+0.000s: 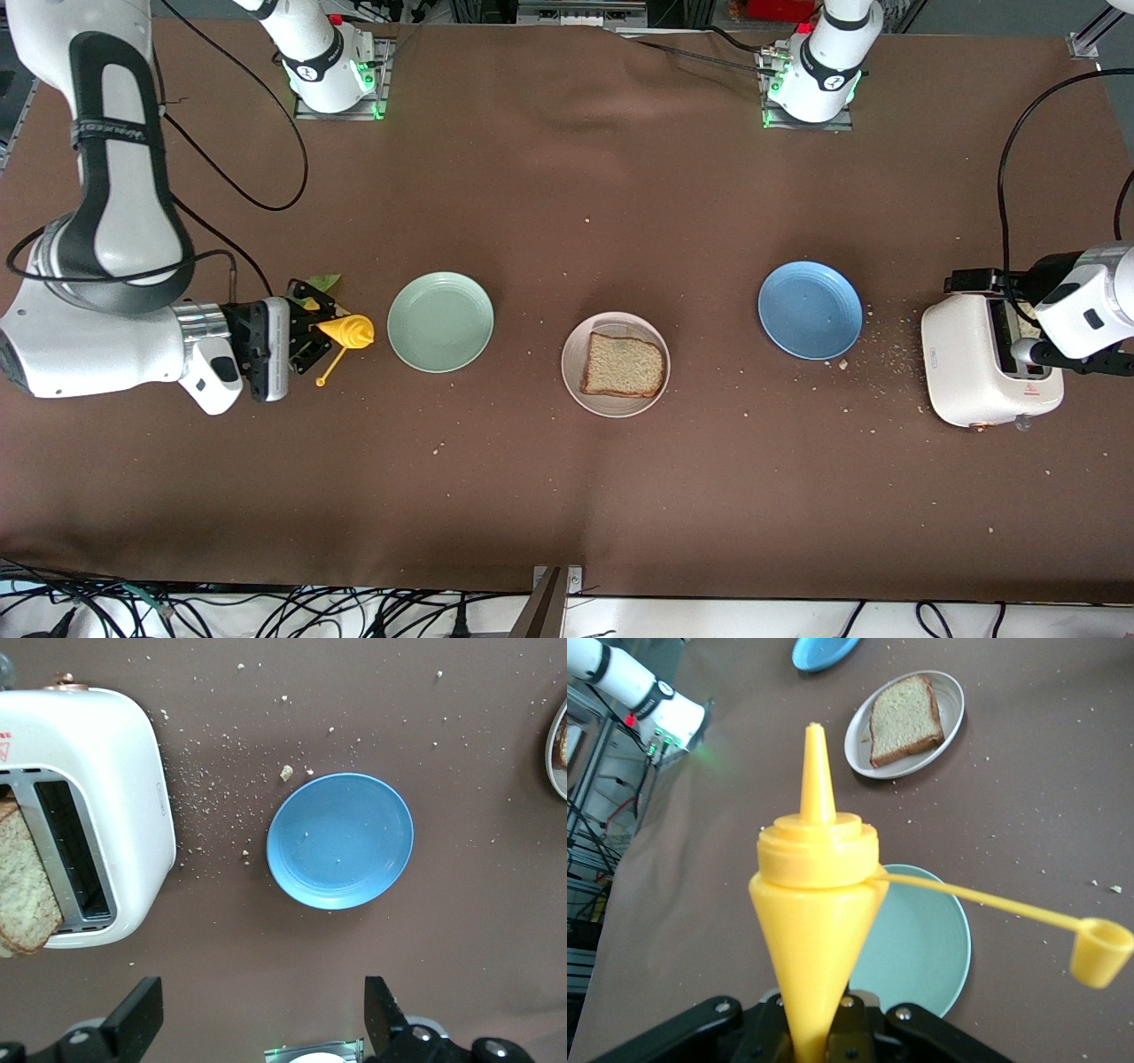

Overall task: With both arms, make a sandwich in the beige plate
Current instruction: 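Set the mustard bottle down beside the lettuce and open the right gripper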

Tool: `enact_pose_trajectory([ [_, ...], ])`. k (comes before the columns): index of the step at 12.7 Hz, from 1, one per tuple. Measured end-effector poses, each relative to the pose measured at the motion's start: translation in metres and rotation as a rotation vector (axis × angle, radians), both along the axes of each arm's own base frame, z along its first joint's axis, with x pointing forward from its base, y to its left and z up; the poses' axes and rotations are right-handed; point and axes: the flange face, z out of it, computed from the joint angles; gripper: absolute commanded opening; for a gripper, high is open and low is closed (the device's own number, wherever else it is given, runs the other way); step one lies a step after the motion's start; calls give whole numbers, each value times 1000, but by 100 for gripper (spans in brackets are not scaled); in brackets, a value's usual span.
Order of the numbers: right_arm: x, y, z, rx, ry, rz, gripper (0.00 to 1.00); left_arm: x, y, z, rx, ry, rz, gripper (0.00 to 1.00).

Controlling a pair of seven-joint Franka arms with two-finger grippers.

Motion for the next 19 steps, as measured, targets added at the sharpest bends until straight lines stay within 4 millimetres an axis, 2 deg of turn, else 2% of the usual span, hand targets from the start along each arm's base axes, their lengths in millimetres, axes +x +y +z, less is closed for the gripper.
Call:
enact_pose_trajectory([
  [3, -22, -53, -67, 252, -73, 57, 0, 0, 0, 0, 0, 0, 0, 100],
  [5, -42, -74, -110, 391, -134, 99, 0, 0, 0, 0, 0, 0, 0, 100],
  [9, -70, -85, -186, 602, -294, 200, 0, 0, 0, 0, 0, 0, 0, 100],
  [14, -84, -90, -241, 689, -361, 213, 1, 0, 0, 0, 0, 0, 0, 100],
  [15, -87, -90, -251, 698, -357, 205, 20, 0, 0, 0, 0, 0, 1, 100],
  [16, -89, -90, -258, 705, -354, 197, 56, 0, 0, 0, 0, 0, 1, 100],
  [18, -91, -90, -262, 712, -351, 189, 99, 0, 0, 0, 0, 0, 1, 100],
  [19, -90, -90, -260, 713, -352, 185, 100, 0, 0, 0, 0, 0, 1, 100],
])
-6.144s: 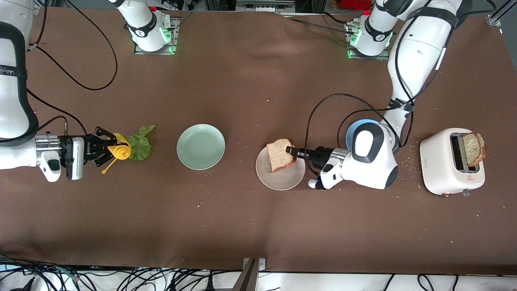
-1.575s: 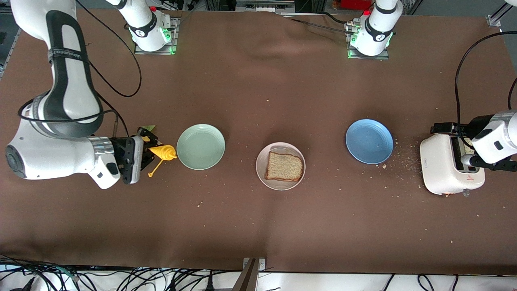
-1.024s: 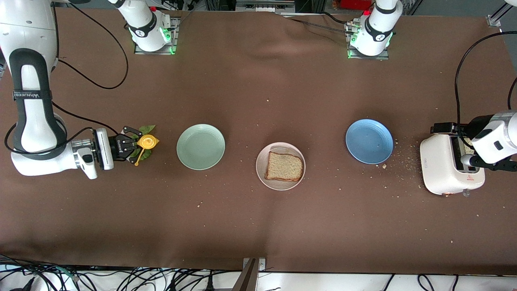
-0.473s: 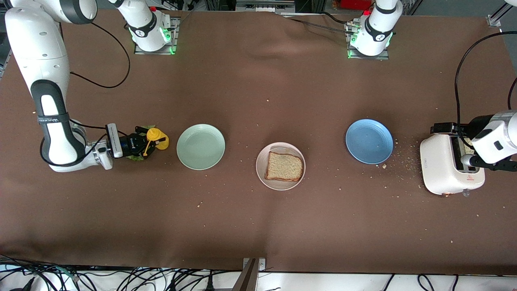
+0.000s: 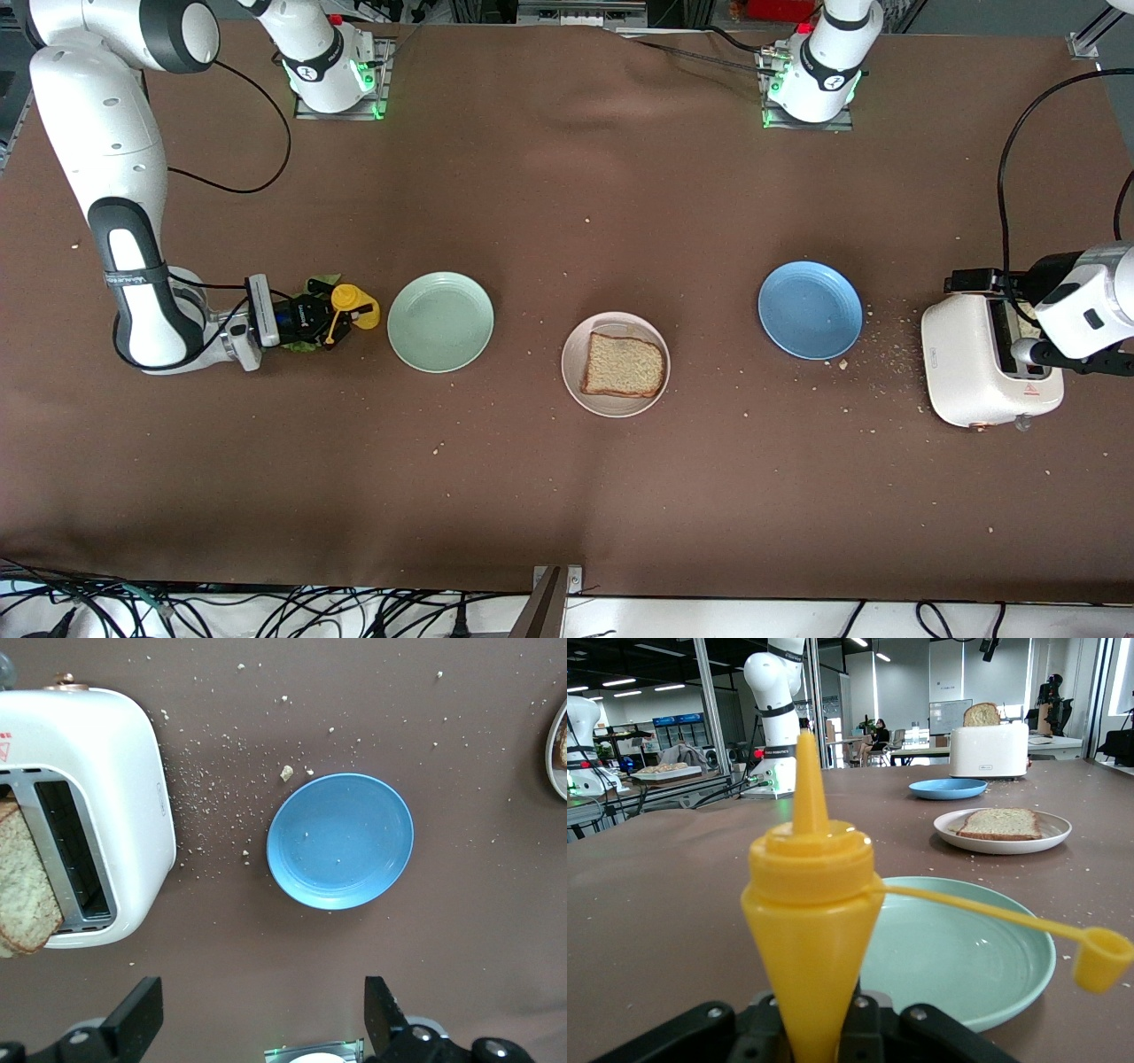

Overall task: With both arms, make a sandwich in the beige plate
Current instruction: 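Set the mustard bottle down beside the lettuce and open the right gripper, then grasp the green lettuce leaf with the right gripper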

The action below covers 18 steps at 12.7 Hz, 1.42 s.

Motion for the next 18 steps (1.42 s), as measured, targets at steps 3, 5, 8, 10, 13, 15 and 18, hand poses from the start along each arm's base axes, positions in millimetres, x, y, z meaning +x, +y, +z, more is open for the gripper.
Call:
enact_pose_trajectory([
  [3, 6, -13, 7, -15, 2, -25, 100, 0, 0, 0, 0, 0, 0, 100],
  [5, 13, -35, 19, -65, 29, -58, 100, 0, 0, 0, 0, 0, 0, 100],
  [8, 24, -65, 59, -223, 153, -93, 99, 0, 0, 0, 0, 0, 0, 100],
  [10, 29, -79, 102, -405, 283, -125, 99, 0, 0, 0, 0, 0, 0, 100],
  [13, 33, -94, 153, -671, 432, -224, 99, 0, 0, 0, 0, 0, 1, 100],
  [15, 34, -100, 162, -815, 522, -309, 99, 0, 0, 0, 0, 0, 1, 100],
  [18, 43, -91, 162, -1026, 601, -463, 99, 0, 0, 0, 0, 0, 1, 100],
])
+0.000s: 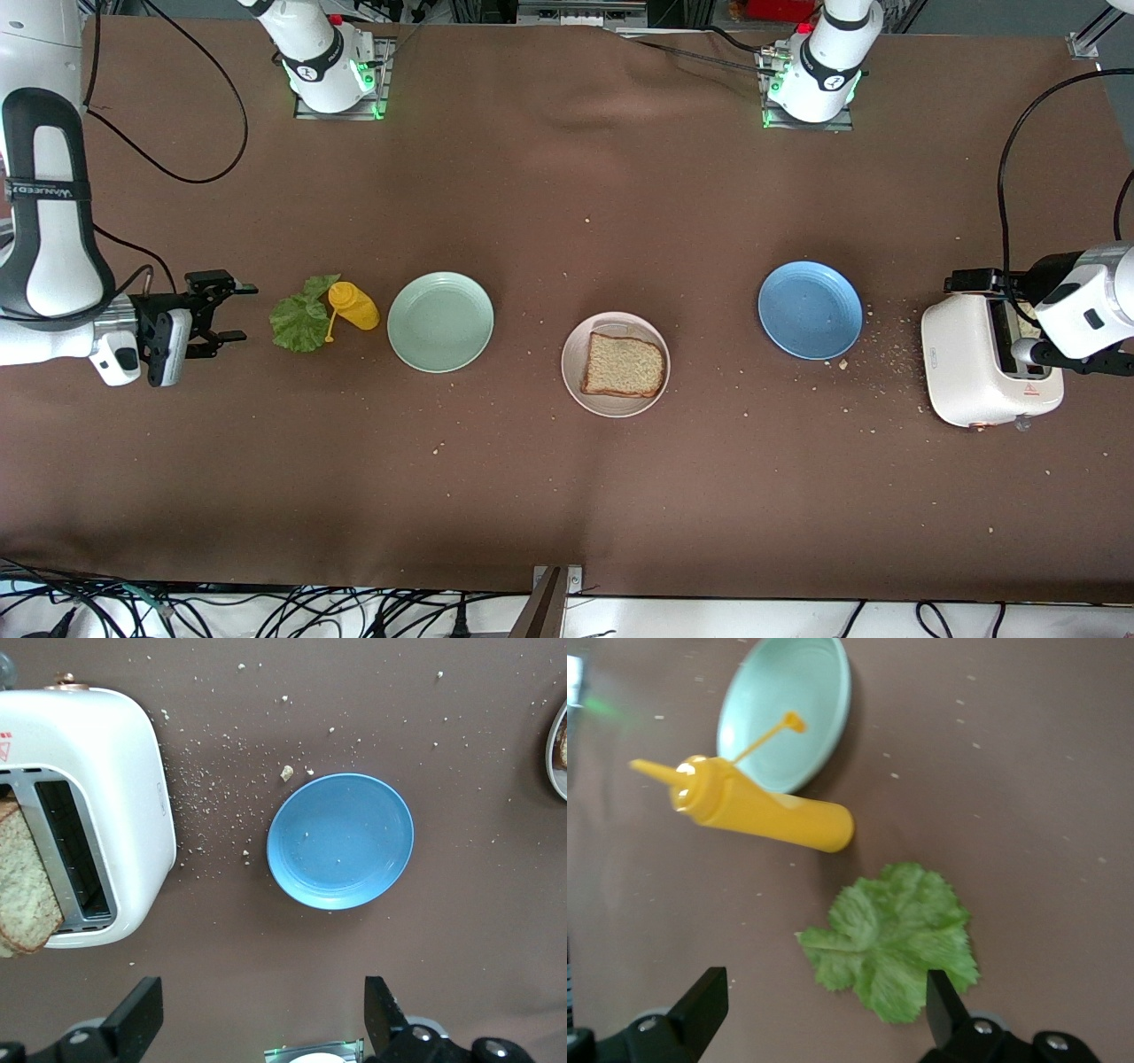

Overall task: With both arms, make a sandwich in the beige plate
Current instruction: 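Grasp the green lettuce leaf with the right gripper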

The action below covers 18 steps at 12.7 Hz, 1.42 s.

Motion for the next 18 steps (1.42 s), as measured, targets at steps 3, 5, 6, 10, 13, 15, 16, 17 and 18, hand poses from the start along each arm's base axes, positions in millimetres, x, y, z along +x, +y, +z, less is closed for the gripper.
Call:
enact_pose_trajectory([
  [3, -11, 20, -14, -161, 21, -140, 100, 0, 0, 0, 0, 0, 0, 100],
  [5, -28, 33, -31, -266, 19, -209, 99, 0, 0, 0, 0, 0, 0, 100],
  [6, -37, 37, -40, -307, 25, -244, 99, 0, 0, 0, 0, 0, 0, 100],
  [10, -58, 68, -66, -494, 99, -397, 99, 0, 0, 0, 0, 0, 1, 100],
  [13, -58, 103, -73, -620, 64, -452, 99, 0, 0, 0, 0, 0, 1, 100],
  [15, -62, 105, -85, -657, 52, -470, 99, 0, 0, 0, 0, 0, 1, 100],
  [16, -63, 104, -90, -664, 54, -483, 99, 0, 0, 0, 0, 0, 1, 100],
  [17, -64, 104, -95, -674, 60, -501, 95, 0, 0, 0, 1, 0, 1, 100],
  [18, -66, 106, -99, -688, 66, -518, 86, 0, 0, 0, 1, 0, 1, 100],
])
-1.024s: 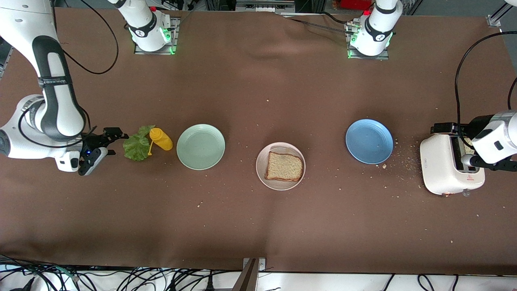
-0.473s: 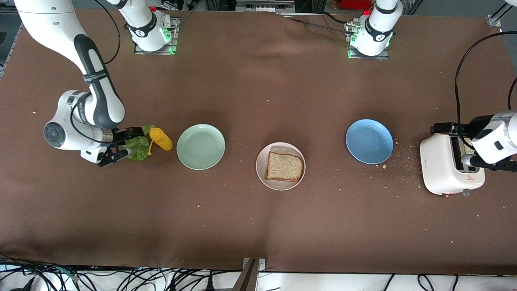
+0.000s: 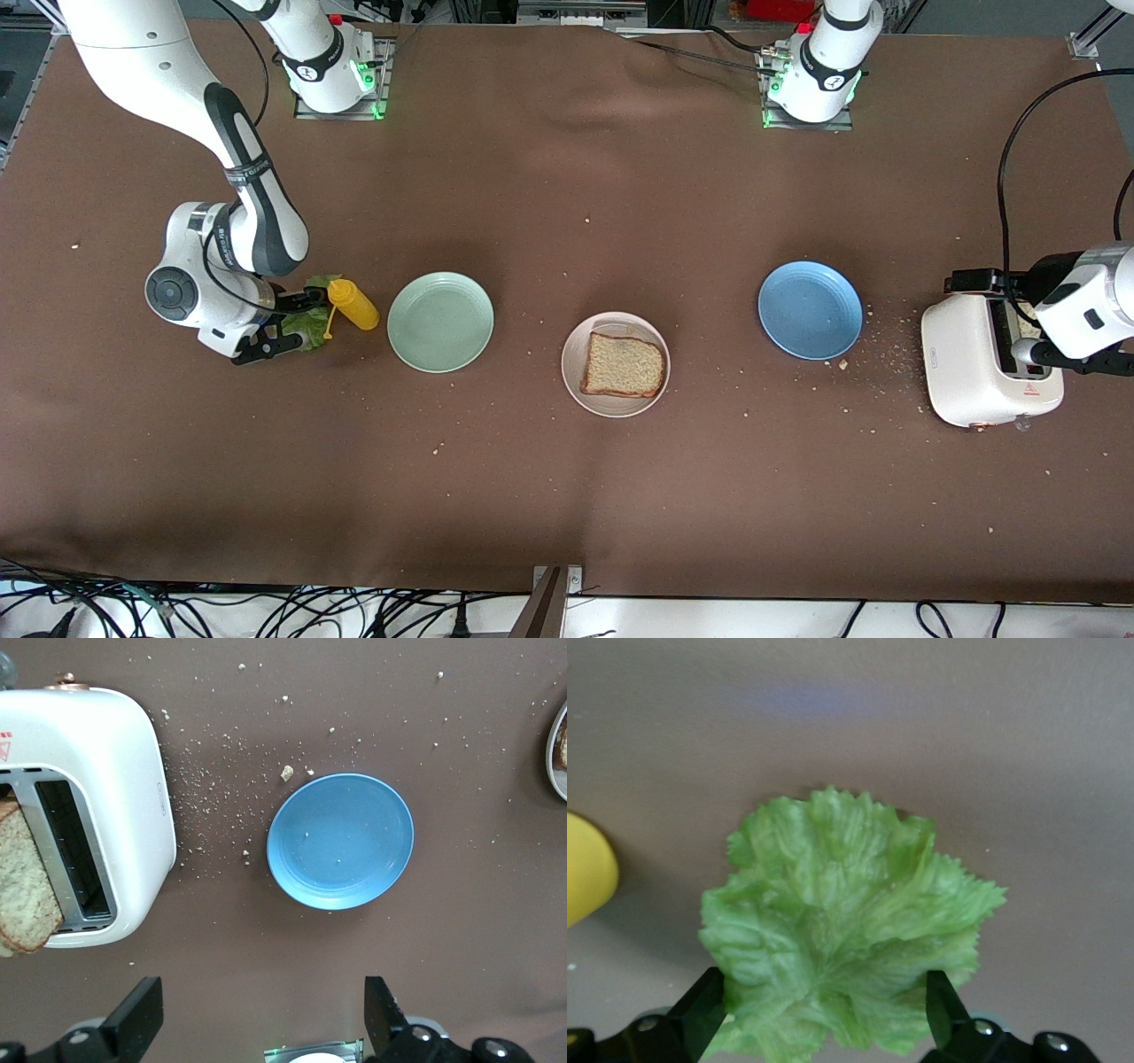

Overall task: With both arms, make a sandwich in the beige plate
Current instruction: 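Grasp the green lettuce leaf with the right gripper, then carry the lettuce leaf onto the bread on the beige plate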

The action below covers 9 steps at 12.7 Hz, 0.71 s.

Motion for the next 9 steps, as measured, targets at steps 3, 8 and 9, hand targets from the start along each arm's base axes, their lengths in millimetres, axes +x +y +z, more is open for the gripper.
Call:
enact_pose_trajectory([
  [3, -1, 6, -6, -28, 0, -33, 18, 0, 0, 0, 0, 0, 0, 100],
  [8, 0, 6, -1, -32, 0, -37, 0, 0, 0, 0, 0, 0, 1, 100],
  [9, 0, 6, 0, -32, 1, -38, 0, 0, 0, 0, 0, 0, 1, 100],
])
